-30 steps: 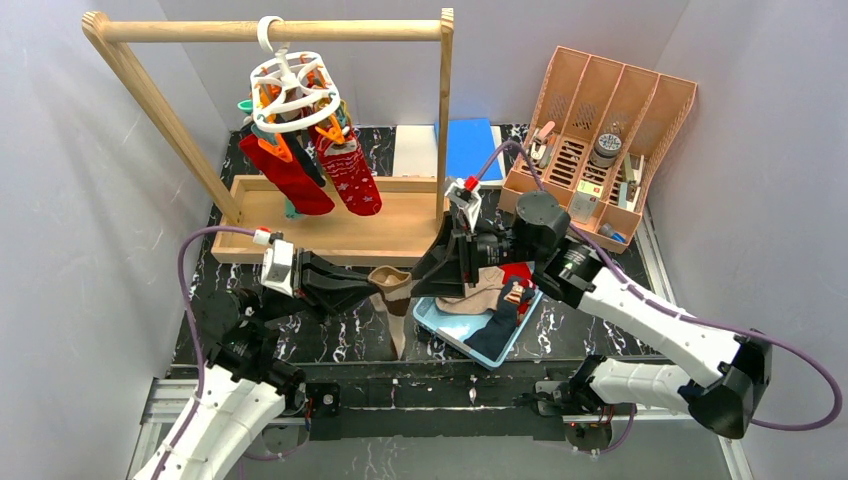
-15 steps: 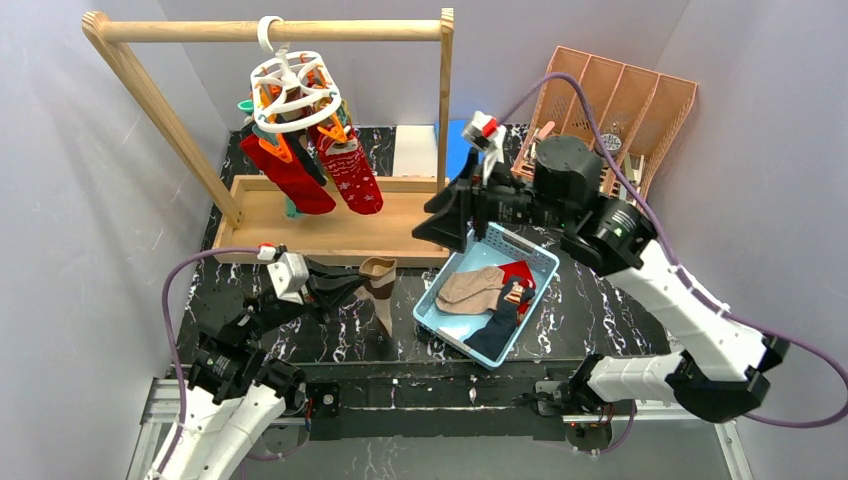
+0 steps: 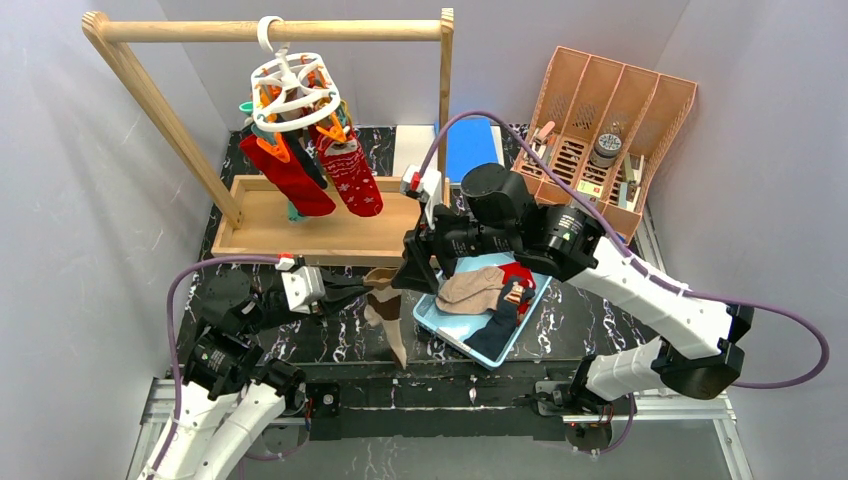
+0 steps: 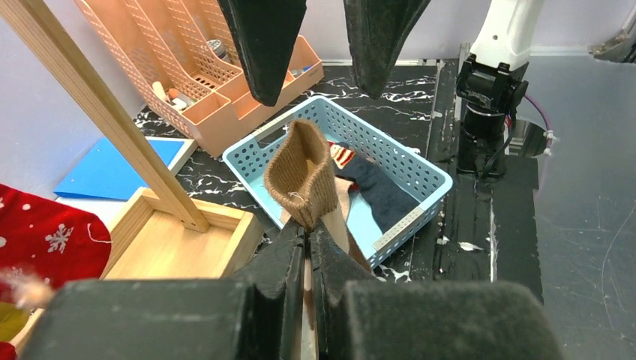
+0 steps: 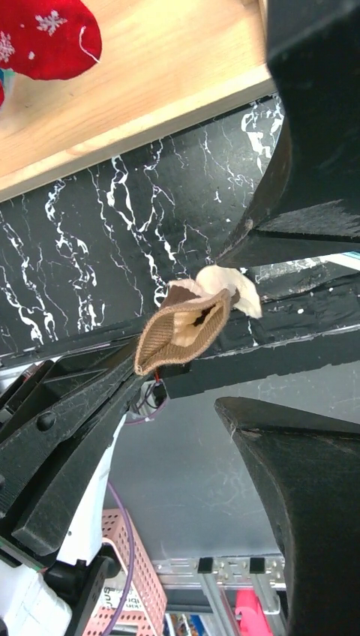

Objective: Clip the socks to the hanger
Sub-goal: Pick up the sock from the bin.

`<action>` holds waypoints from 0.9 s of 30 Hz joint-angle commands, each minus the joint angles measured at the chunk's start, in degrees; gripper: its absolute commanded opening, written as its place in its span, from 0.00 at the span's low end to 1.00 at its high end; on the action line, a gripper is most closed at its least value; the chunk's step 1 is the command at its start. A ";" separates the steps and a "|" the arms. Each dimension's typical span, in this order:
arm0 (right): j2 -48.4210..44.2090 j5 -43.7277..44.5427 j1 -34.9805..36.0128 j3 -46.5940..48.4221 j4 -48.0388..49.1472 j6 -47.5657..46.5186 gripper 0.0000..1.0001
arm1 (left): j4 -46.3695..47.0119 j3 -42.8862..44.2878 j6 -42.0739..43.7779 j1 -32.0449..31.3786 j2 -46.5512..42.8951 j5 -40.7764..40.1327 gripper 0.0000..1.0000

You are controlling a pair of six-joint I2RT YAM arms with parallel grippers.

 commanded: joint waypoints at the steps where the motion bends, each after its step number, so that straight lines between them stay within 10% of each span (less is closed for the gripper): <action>1: 1.61 3.88 1.76 3.38 -1.12 -1.81 0.72 | -0.74 1.83 1.81 -0.32 0.40 2.18 0.00; 27: 5.85 7.14 2.95 3.66 -3.67 -0.28 0.65 | -0.80 2.30 0.93 -0.32 -0.46 2.73 0.00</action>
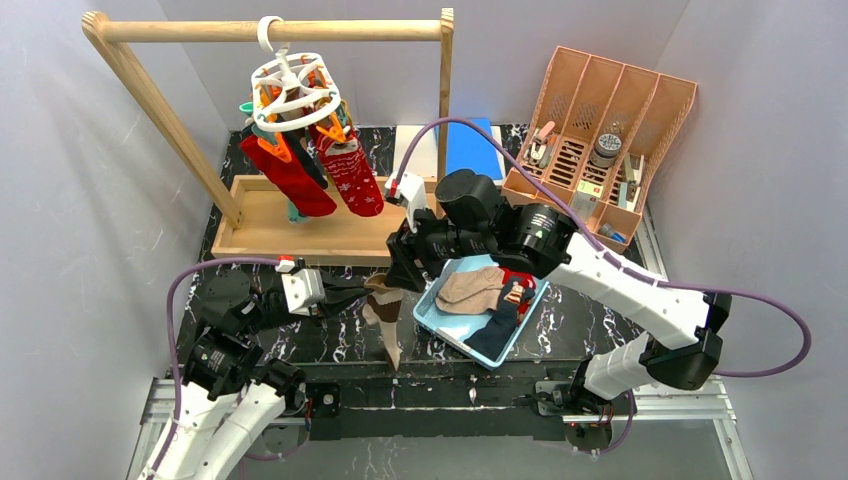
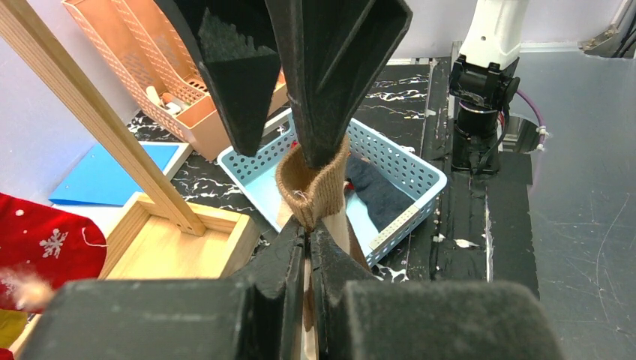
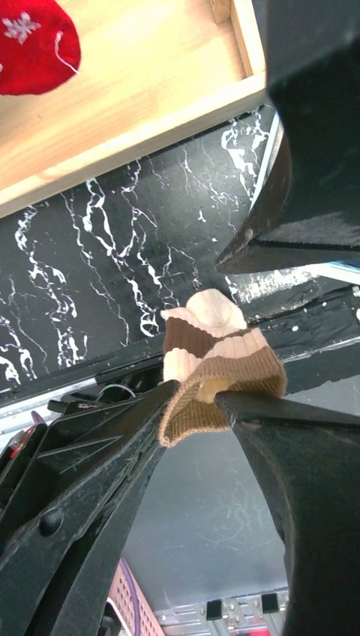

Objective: Clip the socks to the hanger
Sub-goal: Pick up the sock from the bin.

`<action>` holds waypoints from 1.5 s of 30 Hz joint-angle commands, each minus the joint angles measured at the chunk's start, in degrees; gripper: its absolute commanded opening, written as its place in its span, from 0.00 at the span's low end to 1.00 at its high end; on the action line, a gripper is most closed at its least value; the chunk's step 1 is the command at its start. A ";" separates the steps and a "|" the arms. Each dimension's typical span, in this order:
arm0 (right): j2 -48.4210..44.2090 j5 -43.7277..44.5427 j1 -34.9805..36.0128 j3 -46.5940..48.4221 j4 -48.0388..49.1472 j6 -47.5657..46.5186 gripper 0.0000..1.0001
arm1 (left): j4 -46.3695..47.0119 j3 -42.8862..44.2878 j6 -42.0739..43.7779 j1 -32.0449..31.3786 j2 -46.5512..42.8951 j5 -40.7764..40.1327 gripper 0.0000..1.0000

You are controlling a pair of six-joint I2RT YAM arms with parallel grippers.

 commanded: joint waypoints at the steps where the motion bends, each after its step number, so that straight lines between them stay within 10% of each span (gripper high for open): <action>1: 1.82 1.46 0.35 2.94 -2.67 0.68 0.62 | -0.32 2.35 -0.16 -0.32 -0.37 1.20 0.00; 10: 4.48 1.21 1.37 8.48 -5.93 1.41 0.02 | -0.31 1.89 -1.54 -0.32 -0.57 0.89 0.06; 14: 4.60 3.48 2.24 11.11 -7.42 0.64 0.01 | -0.31 1.40 -2.61 -0.32 -0.57 0.85 0.34; 17: 4.99 5.44 2.89 12.56 -9.09 -0.43 0.01 | -0.31 1.55 -2.77 -0.32 -0.50 0.37 0.36; 29: 6.45 6.13 3.91 13.41 -8.99 -0.06 0.01 | 4.43 1.73 -5.52 -0.32 1.08 0.43 0.29; 37: 6.81 4.73 4.09 12.71 -6.70 1.68 0.01 | 8.03 0.49 -8.06 -0.32 1.91 1.42 0.00; 45: 6.10 4.04 4.09 12.01 -5.31 2.91 0.01 | 7.79 -0.80 -8.89 -0.32 0.93 -0.40 0.00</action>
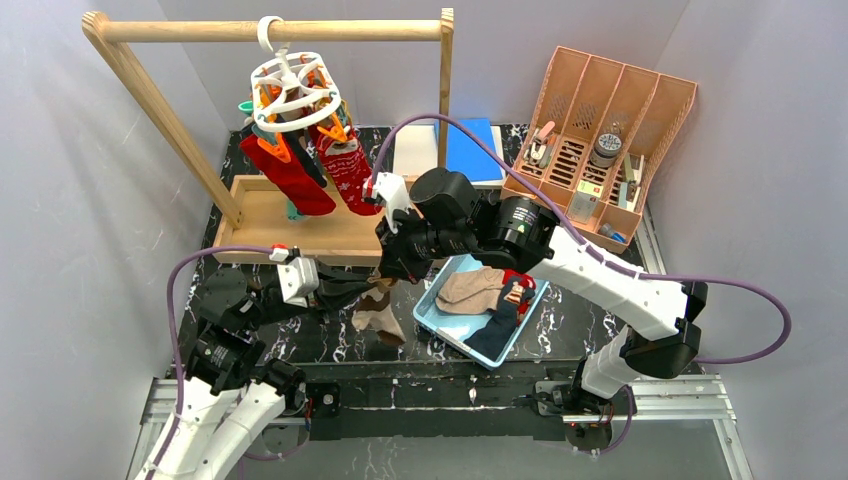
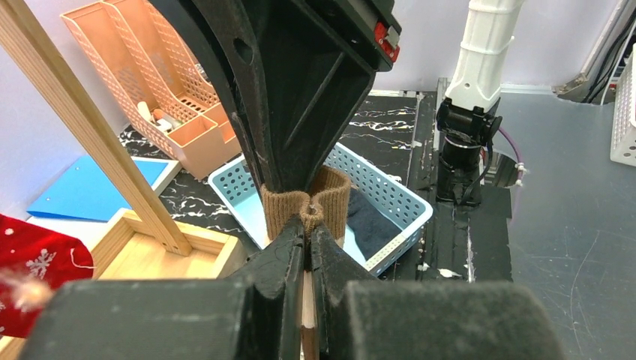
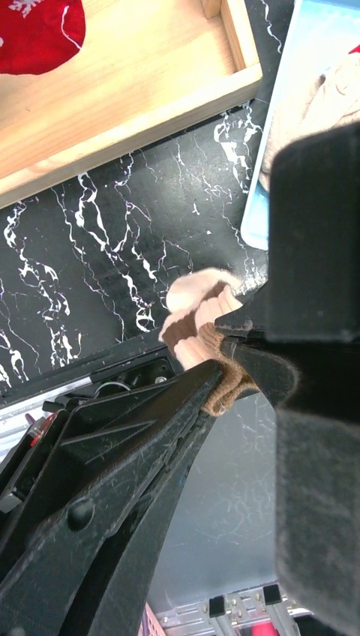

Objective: Clip the socks to the hanger
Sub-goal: Pick up the sock from the bin.

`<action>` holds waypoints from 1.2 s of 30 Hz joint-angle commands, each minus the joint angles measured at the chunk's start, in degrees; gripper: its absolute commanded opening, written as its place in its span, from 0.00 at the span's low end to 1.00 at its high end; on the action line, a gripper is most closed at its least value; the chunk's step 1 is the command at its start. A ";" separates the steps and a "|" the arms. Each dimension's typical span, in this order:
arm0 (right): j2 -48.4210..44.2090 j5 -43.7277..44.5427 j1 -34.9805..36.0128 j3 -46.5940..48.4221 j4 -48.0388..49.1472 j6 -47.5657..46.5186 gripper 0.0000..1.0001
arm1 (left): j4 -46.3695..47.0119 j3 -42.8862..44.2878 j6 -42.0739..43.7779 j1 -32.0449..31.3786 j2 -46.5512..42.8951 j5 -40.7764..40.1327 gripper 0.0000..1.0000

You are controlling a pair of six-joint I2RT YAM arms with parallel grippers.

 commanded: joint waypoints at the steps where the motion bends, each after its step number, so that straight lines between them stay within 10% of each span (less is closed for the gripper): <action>1: -1.03 -0.12 0.26 0.78 2.84 1.28 0.01 | 0.52 -0.81 -0.97 -0.32 -0.89 -1.39 0.00; 6: -1.60 0.22 0.26 0.50 2.65 1.28 0.01 | -2.25 -0.25 0.83 -0.32 -1.49 -3.56 0.01; 9: -1.59 0.13 0.26 0.38 2.99 1.34 0.01 | -3.26 -0.10 0.64 -0.32 -1.39 -4.30 0.25; 12: -1.69 0.23 0.26 0.43 3.23 1.33 0.01 | -3.34 -0.25 0.53 -0.32 -1.49 -4.58 0.29; 27: -1.35 -0.03 0.26 0.75 3.28 2.51 0.01 | -4.41 0.66 1.85 -0.32 -2.11 -6.16 0.00; 31: -1.73 2.99 0.26 2.38 2.94 3.21 0.51 | -5.08 0.60 3.03 -0.32 -4.61 -12.47 0.00; 36: -2.00 6.96 0.18 7.60 0.52 2.72 0.69 | -6.37 1.01 5.16 -0.32 -7.13 -18.46 0.00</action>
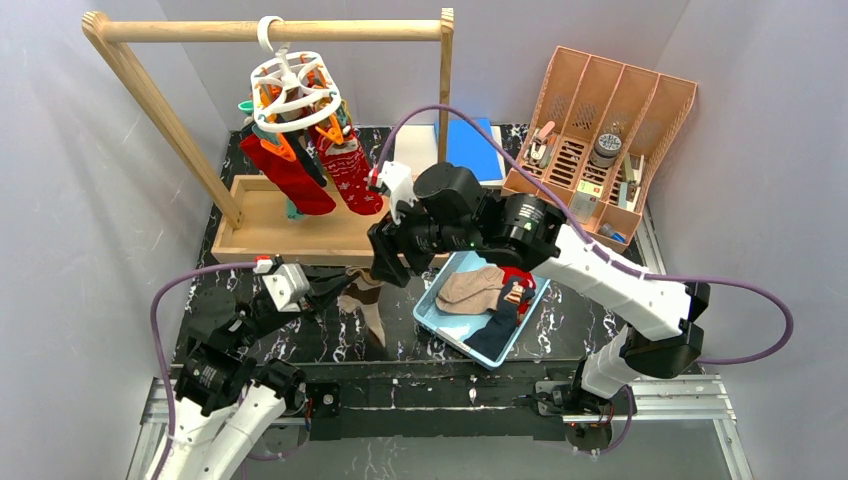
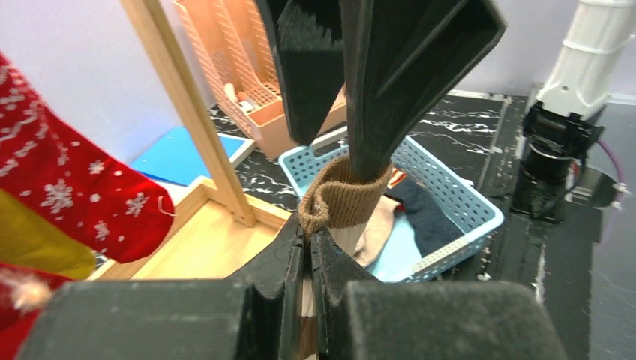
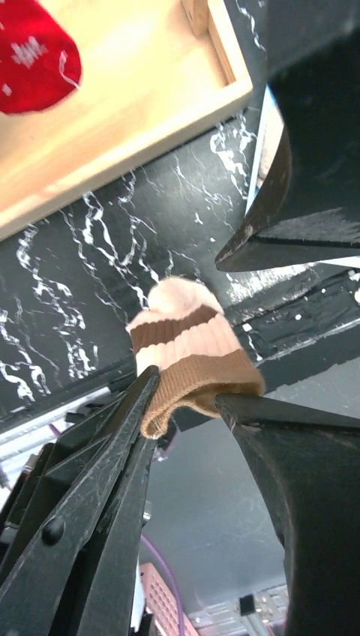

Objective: Clip the socks to the hanger
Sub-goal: Pick up the sock from the bin.

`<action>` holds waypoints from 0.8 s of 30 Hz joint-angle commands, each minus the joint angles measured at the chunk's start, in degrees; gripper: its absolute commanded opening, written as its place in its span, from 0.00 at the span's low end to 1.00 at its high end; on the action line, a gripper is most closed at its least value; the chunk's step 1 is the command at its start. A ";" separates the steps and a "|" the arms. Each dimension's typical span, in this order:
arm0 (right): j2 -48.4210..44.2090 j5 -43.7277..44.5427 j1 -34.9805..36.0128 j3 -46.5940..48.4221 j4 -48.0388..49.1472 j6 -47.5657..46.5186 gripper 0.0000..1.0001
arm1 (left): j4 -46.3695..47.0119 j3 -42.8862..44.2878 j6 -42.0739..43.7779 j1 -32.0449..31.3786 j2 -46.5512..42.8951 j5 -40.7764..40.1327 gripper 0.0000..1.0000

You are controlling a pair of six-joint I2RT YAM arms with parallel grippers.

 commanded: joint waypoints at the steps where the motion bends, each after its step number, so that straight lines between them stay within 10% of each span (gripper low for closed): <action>1: -1.90 5.66 0.18 8.06 -0.26 -0.12 0.72 | -1.78 1.94 2.66 -0.32 -1.54 -7.59 0.00; 24: 5.34 8.80 0.00 22.40 -1.65 -0.83 0.76 | 8.26 4.02 -1.25 -0.32 1.49 -34.04 0.00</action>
